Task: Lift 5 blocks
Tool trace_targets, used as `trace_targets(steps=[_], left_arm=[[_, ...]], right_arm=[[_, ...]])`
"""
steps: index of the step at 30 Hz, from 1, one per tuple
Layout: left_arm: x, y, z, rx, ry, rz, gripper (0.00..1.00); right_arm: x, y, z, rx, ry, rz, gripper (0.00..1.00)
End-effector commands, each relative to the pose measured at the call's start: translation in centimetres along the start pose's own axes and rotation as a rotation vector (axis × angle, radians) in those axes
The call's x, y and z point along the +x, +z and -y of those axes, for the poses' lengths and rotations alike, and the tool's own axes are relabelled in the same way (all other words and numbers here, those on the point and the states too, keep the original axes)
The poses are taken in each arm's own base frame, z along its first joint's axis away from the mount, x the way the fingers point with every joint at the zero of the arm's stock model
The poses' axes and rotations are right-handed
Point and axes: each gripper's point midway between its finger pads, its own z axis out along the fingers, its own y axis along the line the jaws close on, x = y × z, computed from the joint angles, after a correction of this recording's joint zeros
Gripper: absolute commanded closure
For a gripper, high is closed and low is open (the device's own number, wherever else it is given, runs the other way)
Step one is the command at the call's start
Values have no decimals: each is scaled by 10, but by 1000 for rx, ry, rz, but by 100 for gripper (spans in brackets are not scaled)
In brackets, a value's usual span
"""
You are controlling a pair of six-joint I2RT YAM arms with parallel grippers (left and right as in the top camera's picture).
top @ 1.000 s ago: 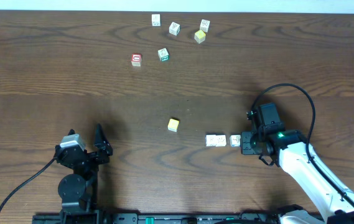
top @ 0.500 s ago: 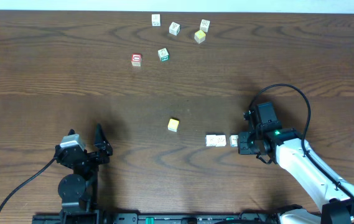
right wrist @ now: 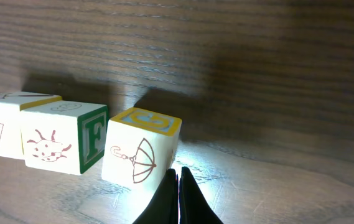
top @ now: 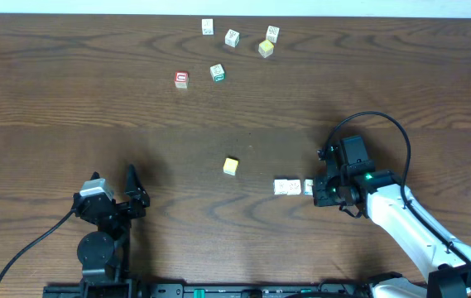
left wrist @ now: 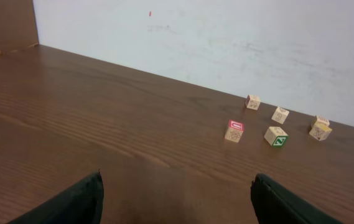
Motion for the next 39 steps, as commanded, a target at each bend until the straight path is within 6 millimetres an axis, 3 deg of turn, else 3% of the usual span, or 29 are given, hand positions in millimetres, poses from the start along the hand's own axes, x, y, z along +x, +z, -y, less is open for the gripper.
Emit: trace_targets(steps=[1,7,12,16,39], left_arm=[[17,1,-7,-28,-2,-47,24],[17,1,-7,-28,-2,-47,24],[17,1,-7,-27,-2,-48,23],[17,1,-7,-28,-2,-47,24],[17,1,-7,-27,-2,-48,24]], right_arm=[[3,2,-6,-23,-34,-9,99],[3,2,-12,-54,-58,-9,99],[-1,2,9,67,-4,12,99],[-2,2,9,65,-3,16,98],[-13,1,-15,-65,-67,58,99]])
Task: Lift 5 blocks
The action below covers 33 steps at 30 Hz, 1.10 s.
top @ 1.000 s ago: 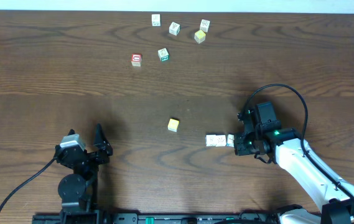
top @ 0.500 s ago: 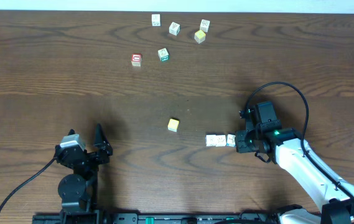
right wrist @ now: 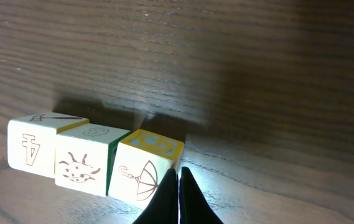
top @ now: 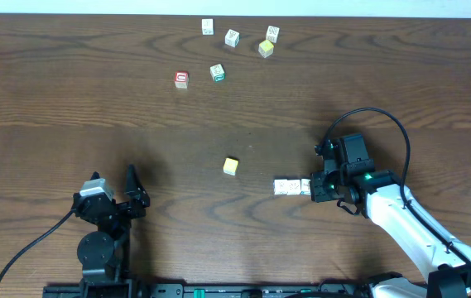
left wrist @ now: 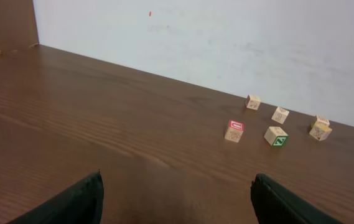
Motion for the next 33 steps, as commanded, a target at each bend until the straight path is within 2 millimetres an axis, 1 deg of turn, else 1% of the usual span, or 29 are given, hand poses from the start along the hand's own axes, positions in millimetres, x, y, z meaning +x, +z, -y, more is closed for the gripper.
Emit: trace_targets(steps=[1,20,24,28,31,33], left_arm=[[17,1,-7,-28,-2,-47,24],[17,1,-7,-28,-1,-47,24],[17,1,-7,-27,-2,-48,24],[17,1,-7,-28,-2,-47,24],[17,1,-7,-27,-2,-48,24],[17,1,-7,-27,-2,-48,24]], right_arm=[[3,2,-5,-22,-25,-10,99],[1,2,-6,-25,-49,0,98],[2,1,-13,-69,-78,-5,98],[2,1,-14,-72,-84,-5,98],[2,1,-12,-63,-86,-4,97],[2,2,-5,-21,-80,-2,98]])
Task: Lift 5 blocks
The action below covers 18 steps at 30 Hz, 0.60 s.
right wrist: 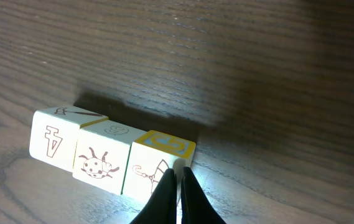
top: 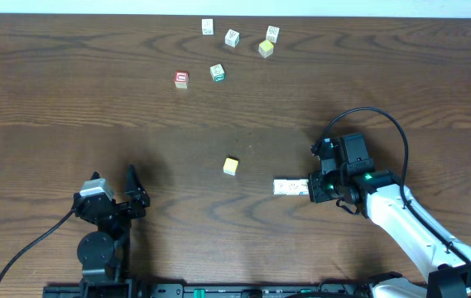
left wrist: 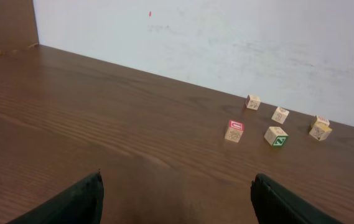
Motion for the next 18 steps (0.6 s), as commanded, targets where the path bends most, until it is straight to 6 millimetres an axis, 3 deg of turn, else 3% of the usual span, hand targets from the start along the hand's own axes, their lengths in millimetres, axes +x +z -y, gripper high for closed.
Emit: trace_targets(steps=[1,18], left_arm=[[17,1,-7,-27,-1,-48,24],[17,1,-7,-27,-1,-48,24]], right_arm=[[3,2,9,61,-10,-6,98],[2,-4,4,36,-3,5,99]])
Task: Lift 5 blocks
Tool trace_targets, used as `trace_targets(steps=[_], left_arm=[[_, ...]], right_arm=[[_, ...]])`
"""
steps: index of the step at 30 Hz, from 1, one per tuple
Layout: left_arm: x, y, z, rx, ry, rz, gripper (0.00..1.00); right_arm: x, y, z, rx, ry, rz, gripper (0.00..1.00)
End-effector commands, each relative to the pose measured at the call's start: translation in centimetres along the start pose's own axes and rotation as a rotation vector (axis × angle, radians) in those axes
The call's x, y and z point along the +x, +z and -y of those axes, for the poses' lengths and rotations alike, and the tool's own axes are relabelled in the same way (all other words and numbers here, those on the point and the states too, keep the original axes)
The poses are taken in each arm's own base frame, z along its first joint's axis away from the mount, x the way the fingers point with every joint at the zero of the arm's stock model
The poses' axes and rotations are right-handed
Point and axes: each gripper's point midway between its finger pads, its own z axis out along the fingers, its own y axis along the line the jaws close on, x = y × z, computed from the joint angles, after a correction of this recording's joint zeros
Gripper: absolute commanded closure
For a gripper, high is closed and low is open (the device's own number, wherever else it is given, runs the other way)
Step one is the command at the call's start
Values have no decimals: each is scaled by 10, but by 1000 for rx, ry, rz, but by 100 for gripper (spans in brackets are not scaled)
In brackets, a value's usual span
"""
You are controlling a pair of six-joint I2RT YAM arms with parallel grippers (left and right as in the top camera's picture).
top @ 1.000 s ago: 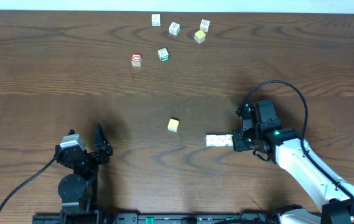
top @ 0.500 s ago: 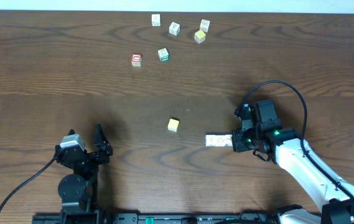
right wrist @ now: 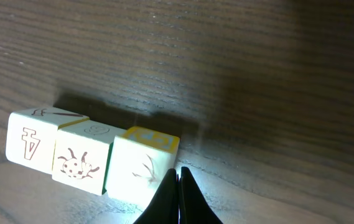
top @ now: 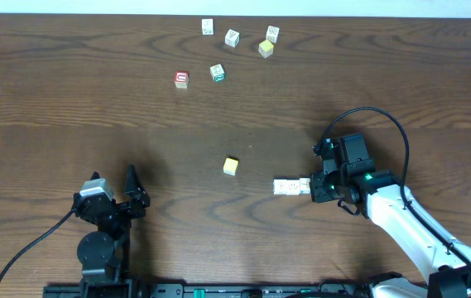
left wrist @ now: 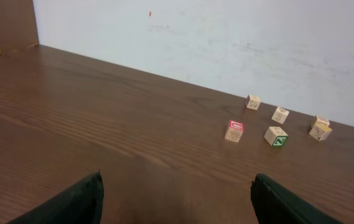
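Three wooden blocks lie side by side in a row [top: 289, 187]: a "4" block [right wrist: 32, 135], a ladybug block [right wrist: 80, 158] and an umbrella block with a yellow top [right wrist: 140, 169]. My right gripper [right wrist: 178, 180] is shut and empty, its tips against the umbrella block's right edge [top: 316, 188]. A lone yellow block [top: 231, 165] lies mid-table. Several more blocks sit far back, among them a red one [left wrist: 234, 130] and a green one [left wrist: 276, 135]. My left gripper [left wrist: 177, 199] is open and empty, low over the near left of the table [top: 130, 195].
The far blocks [top: 232, 37] lie close to the table's back edge, by a white wall [left wrist: 226, 43]. My right arm's black cable [top: 384, 124] loops above the wrist. Bare brown wood [top: 94, 108] spans the left half.
In the right wrist view the block row sits slightly further left and the umbrella block is lit brighter. The right gripper stays shut at that block's edge. The left arm is unchanged.
At first the umbrella block stood a little apart and askew from the other two, with my shut right gripper beside it. Then it was snug against the ladybug block, the wrist view further back. The row has stayed tight on the table; the left gripper stayed open.
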Motion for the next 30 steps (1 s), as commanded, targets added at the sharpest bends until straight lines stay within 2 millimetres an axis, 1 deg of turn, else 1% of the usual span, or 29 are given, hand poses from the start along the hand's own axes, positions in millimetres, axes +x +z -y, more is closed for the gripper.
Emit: trace_targets(steps=[1,6,9,12,14,17,19,22,25,26,27,30], left_arm=[[17,1,-7,-28,-2,-47,24],[17,1,-7,-28,-2,-47,24],[17,1,-7,-28,-2,-47,24],[16,1,-7,-28,-2,-47,24],[17,1,-7,-28,-2,-47,24],[17,1,-7,-28,-2,-47,24],[17,1,-7,-28,-2,-47,24],[17,1,-7,-28,-2,-47,24],[17,1,-7,-27,-2,-48,24],[16,1,-7,-28,-2,-47,24],[17,1,-7,-27,-1,-48,24],[17,1,-7,-28,-2,-47,24]], right_arm=[[1,-3,-5,-16,-6,4,99],[1,-4,-5,-16,-6,5,99],[-6,-11,-7,-16,-9,25,99],[-19,-27,-7,1,-14,65,99],[-33,-45,-6,26,-19,110,99],[-50,-71,-17,-13,-29,169,98],[-58,-82,-25,-48,-37,200,92],[-72,-93,-33,-73,-48,239,81],[-84,-103,-35,-73,-61,272,78],[-95,-109,-37,-74,-66,303,75],[-102,-112,-38,-74,-68,322,73],[-119,-116,-41,-79,-75,363,67]])
